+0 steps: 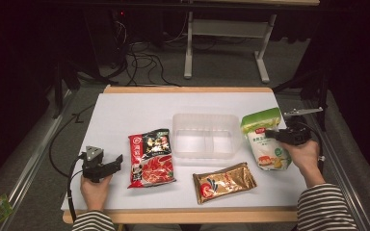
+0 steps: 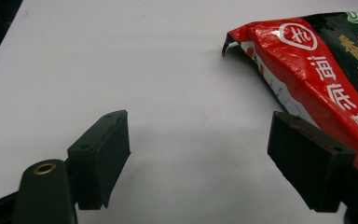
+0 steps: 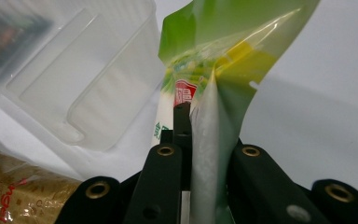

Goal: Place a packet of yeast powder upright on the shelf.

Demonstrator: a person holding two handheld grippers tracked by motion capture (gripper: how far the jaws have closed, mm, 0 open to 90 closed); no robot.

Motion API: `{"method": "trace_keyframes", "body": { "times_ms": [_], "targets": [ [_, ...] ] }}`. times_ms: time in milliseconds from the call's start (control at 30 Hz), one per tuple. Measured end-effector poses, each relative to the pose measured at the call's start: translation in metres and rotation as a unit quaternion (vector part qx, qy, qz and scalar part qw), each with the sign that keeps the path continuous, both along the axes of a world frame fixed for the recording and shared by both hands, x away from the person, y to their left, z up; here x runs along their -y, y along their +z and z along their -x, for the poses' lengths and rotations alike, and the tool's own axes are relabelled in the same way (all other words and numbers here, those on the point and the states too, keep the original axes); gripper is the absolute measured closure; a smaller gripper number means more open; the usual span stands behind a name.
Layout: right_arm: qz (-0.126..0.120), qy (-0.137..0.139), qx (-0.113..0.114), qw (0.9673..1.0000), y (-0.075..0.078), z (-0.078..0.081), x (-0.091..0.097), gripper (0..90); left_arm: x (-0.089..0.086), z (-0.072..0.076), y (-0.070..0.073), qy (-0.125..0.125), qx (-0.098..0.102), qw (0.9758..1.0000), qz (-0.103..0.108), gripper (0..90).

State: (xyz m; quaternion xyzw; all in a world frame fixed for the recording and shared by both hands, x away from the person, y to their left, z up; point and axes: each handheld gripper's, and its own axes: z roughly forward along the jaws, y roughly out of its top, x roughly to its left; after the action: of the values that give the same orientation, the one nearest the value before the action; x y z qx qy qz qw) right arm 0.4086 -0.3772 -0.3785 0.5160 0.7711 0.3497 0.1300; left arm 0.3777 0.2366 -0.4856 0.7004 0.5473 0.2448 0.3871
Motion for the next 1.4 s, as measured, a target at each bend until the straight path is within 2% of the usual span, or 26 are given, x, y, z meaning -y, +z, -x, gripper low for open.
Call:
{"method": "trace_keyframes", "body": {
  "times_ms": [467,800,833,1400],
  "targets": [
    [0.000,-0.001,0.025,0.9997,0.013,0.014,-0.001,86.2,0.000,0.000,0.000,0.001,0.002,1.0000,0.002,21.6],
    [0.002,0.007,0.036,0.9993,0.021,0.022,-0.004,86.3,0.000,0.000,0.000,0.001,0.003,1.0000,0.002,21.6],
    [0.003,0.009,0.043,0.9991,0.022,0.024,-0.005,86.3,0.000,0.000,0.000,0.001,0.003,1.0000,0.002,21.6],
    [-0.013,0.023,0.054,0.9982,0.032,0.036,-0.010,86.3,0.000,0.000,0.000,0.001,0.003,1.0000,0.002,21.7]
  ]
}}
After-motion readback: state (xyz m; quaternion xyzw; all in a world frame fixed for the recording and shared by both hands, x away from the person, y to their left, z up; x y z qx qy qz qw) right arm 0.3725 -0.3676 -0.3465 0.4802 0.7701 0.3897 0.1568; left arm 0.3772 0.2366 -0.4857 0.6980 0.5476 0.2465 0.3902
